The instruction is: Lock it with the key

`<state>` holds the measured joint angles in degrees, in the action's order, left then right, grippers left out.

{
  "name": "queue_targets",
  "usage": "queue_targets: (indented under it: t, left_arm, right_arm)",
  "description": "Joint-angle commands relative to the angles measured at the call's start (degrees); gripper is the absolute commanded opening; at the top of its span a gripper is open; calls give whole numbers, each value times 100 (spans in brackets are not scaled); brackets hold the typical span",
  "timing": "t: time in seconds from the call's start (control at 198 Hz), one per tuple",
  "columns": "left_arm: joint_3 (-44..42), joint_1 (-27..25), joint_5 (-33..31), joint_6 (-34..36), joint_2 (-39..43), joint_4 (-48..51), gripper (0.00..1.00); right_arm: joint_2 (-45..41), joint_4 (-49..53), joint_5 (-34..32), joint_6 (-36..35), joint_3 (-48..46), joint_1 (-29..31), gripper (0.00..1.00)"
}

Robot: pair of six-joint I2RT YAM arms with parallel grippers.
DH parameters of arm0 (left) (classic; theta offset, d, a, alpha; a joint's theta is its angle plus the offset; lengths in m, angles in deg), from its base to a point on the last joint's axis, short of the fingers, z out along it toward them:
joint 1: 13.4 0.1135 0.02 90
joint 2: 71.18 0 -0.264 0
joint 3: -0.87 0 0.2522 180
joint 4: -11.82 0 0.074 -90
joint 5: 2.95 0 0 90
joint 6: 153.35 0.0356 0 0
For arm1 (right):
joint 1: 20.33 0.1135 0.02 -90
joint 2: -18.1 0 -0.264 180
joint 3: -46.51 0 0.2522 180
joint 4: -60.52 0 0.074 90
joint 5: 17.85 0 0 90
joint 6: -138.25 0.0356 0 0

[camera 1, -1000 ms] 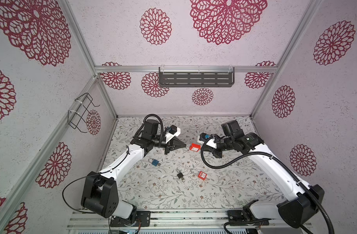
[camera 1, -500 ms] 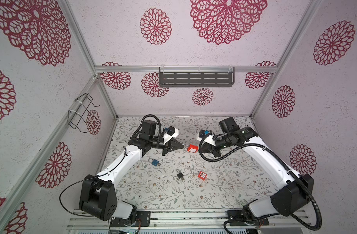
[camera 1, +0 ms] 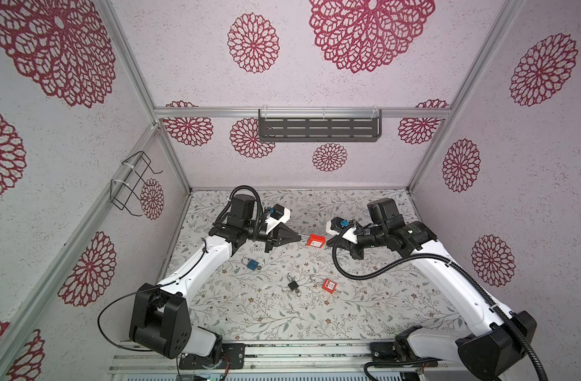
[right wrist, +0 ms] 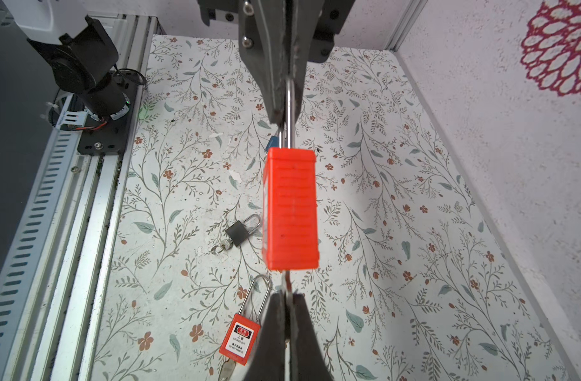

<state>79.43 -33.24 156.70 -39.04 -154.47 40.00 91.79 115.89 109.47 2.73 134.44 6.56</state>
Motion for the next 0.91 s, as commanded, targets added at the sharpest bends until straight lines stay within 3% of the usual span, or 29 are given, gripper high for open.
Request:
queue_targets:
  t: [0.0,0.524,0.903]
  left_arm:
    - [77,226,76,-106,66,29,0]
    - [108,252,-71,627,245,454,0]
    - [226,463,229,392,140,413,0]
  right_arm:
    - [245,911,-470,-122,258,-172,0]
    - [794,1332,325,377,373,-359,0]
    - [444,1130,-133,228,86,-360,0]
